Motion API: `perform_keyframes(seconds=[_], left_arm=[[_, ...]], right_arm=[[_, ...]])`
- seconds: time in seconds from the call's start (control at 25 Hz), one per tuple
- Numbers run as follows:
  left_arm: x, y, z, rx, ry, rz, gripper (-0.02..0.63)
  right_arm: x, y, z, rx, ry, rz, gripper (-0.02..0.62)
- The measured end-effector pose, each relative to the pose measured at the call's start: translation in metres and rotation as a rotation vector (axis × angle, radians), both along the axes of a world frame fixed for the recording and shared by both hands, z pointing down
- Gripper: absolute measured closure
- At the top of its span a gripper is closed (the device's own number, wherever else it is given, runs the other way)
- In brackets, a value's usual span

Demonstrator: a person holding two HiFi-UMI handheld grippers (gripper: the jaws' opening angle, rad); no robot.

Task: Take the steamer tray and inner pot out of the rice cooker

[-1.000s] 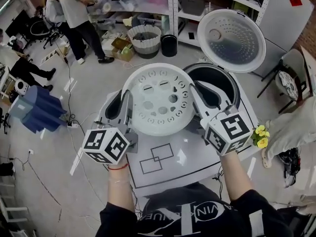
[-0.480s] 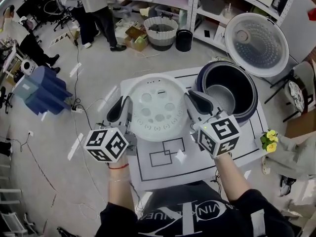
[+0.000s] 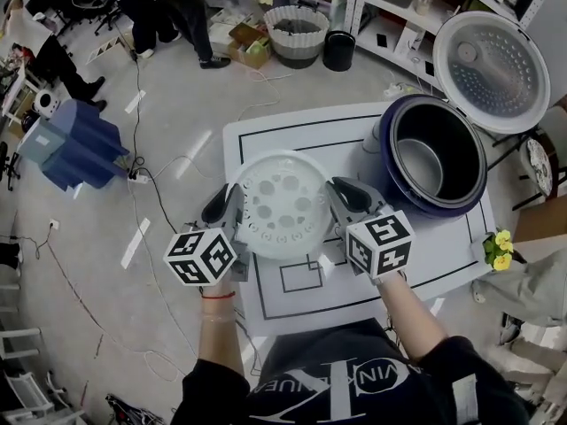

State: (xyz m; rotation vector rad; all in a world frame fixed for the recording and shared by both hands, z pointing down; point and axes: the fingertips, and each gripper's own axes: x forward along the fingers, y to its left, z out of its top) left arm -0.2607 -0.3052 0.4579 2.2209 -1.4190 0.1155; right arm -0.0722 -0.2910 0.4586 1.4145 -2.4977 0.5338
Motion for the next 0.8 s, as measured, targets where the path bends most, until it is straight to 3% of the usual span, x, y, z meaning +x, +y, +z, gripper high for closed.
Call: perform_keyframes(seconds=[0.52,0.8], left_arm=[[0.001,-0.02,0.094,-0.161,-0.05,0.069,0.557],[-0.002,-0.03,0.116,-0.194,-0.162,0.106,0.557]], right_arm=[[0.001,-0.014,0.091,-0.184,-0.02,0.058,0.557],[-0.003,-0.022,0.107,-0.212,-0.028,0.069,0.554]])
